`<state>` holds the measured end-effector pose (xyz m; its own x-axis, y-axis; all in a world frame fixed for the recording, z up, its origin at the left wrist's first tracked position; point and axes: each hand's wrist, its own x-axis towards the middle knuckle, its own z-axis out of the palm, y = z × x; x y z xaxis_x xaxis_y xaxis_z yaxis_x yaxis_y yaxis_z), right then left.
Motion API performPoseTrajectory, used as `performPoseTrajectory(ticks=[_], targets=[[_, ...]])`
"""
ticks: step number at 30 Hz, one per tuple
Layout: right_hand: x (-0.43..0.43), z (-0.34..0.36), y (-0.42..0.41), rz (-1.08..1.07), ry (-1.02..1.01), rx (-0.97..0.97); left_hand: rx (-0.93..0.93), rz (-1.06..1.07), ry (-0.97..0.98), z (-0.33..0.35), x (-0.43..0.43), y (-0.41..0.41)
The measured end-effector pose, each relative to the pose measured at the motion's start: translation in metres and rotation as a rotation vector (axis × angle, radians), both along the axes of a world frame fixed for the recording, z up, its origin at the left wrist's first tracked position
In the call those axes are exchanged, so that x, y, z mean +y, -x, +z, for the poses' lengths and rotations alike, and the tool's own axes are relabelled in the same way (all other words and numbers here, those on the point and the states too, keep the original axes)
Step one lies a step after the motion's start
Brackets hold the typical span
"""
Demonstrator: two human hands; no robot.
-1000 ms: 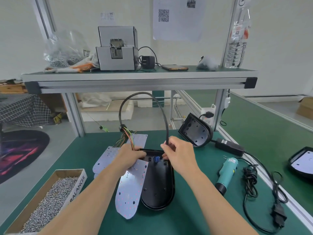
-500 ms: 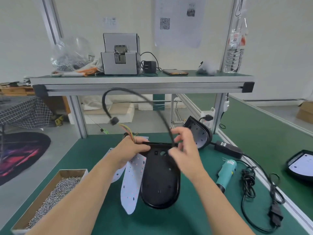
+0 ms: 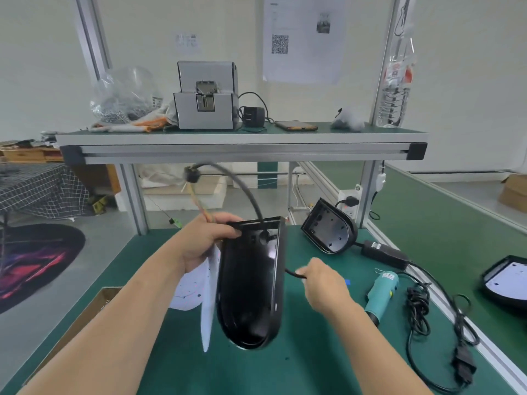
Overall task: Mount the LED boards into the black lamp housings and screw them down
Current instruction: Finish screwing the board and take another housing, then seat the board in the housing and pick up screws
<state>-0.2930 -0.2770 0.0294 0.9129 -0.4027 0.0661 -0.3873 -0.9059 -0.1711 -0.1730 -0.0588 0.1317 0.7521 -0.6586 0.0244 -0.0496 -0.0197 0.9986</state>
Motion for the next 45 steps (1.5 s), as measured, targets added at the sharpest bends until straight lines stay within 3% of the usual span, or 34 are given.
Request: performPoseTrajectory(ticks=[2,3,5,7,9,11,14,17,22,28,33,37,42,45], targets=[[-0.01,0.001,0.003,-0.04,-0.091,0.134,-0.049,0.031,-0.024,0.005,0.004,-0.002],[-0.011,0.009,0.005,-0.033,-0.158,0.056,-0.084,0.039,-0.059,0.005,0.005,-0.003],[-0.005,0.041,0.006,-0.021,-0.383,-0.379,-0.143,0.041,-0.141,0.004,0.005,-0.001],[0.012,0.087,0.014,0.066,-0.741,-0.764,-0.18,0.024,-0.22,-0.001,0.002,-0.001],[0.033,0.133,0.023,0.304,-0.893,-0.825,-0.204,-0.004,-0.283,-0.004,-0.004,0.001],[0.051,0.169,0.025,0.508,-0.638,-0.717,-0.246,-0.042,-0.349,-0.006,-0.011,0.005],[0.067,0.198,0.017,0.557,-0.234,-0.458,-0.31,-0.063,-0.441,-0.006,-0.018,0.009],[0.074,0.202,0.008,0.584,-0.109,-0.329,-0.32,-0.057,-0.488,-0.004,-0.02,0.011],[0.062,0.185,0.002,0.437,-0.021,-0.366,-0.292,0.026,-0.4,-0.001,-0.014,0.006],[0.049,0.156,0.008,0.321,0.14,-0.559,-0.355,0.114,-0.381,0.003,-0.009,-0.003],[0.043,0.141,0.015,0.365,-0.085,-0.59,-0.442,0.095,-0.367,0.004,-0.005,-0.006],[0.046,0.125,0.014,0.378,-0.102,-0.618,-0.461,0.004,-0.407,0.0,-0.002,-0.003],[0.043,0.108,0.012,0.345,-0.259,-0.499,-0.493,-0.137,-0.486,-0.011,0.004,0.001],[0.046,0.106,0.014,0.358,-0.345,-0.589,-0.608,-0.2,-0.532,-0.014,0.001,0.003]])
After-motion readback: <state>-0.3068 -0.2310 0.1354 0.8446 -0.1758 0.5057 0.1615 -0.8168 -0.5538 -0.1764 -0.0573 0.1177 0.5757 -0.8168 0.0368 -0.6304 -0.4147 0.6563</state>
